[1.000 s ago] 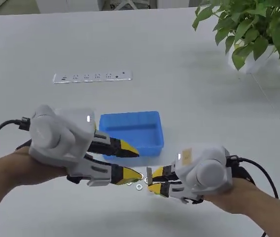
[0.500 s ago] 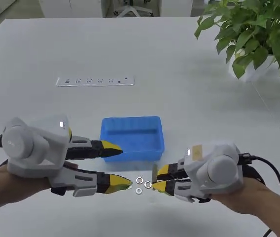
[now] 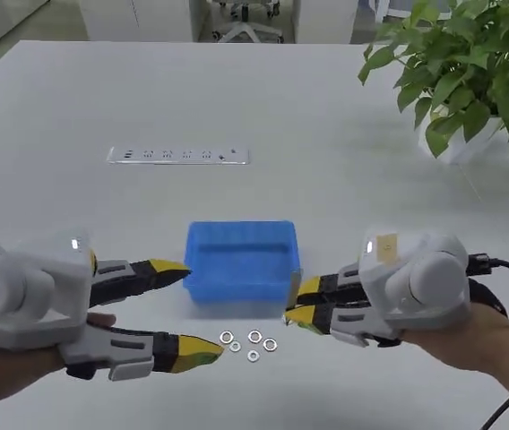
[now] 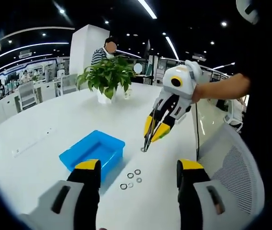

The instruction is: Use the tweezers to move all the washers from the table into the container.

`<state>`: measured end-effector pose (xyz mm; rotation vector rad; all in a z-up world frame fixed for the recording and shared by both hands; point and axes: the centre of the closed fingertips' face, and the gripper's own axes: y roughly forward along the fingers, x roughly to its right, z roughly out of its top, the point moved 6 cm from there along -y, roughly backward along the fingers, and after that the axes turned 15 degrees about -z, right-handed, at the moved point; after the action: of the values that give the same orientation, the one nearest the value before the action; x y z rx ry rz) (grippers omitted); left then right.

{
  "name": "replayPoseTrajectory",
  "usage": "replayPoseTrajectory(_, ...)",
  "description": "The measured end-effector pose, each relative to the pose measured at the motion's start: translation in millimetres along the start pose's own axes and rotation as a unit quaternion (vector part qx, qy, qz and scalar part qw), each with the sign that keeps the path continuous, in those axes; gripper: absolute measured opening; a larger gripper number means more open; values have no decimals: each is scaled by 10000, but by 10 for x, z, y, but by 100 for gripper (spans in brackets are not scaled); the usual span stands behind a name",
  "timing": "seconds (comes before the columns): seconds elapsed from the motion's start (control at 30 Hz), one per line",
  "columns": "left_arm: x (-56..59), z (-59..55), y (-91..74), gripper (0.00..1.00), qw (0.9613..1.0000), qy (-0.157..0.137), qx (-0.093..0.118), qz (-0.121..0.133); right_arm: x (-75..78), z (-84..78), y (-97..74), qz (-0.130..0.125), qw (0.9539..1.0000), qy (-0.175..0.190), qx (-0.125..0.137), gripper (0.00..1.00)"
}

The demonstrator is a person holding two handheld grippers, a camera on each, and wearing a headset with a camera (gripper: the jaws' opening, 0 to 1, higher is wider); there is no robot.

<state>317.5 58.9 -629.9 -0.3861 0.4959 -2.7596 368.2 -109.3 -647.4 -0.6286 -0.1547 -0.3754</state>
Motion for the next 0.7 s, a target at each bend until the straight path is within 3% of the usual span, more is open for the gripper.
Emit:
replayPoseTrajectory(0.3, -38, -41, -58, 82, 9996, -87, 97, 240, 197, 134, 60, -56, 9999, -1, 159, 9)
replayPoseTrajectory(0.7, -109, -125, -146, 96, 9987, -150, 139, 474, 398, 171, 220, -77, 9995, 19, 299, 9)
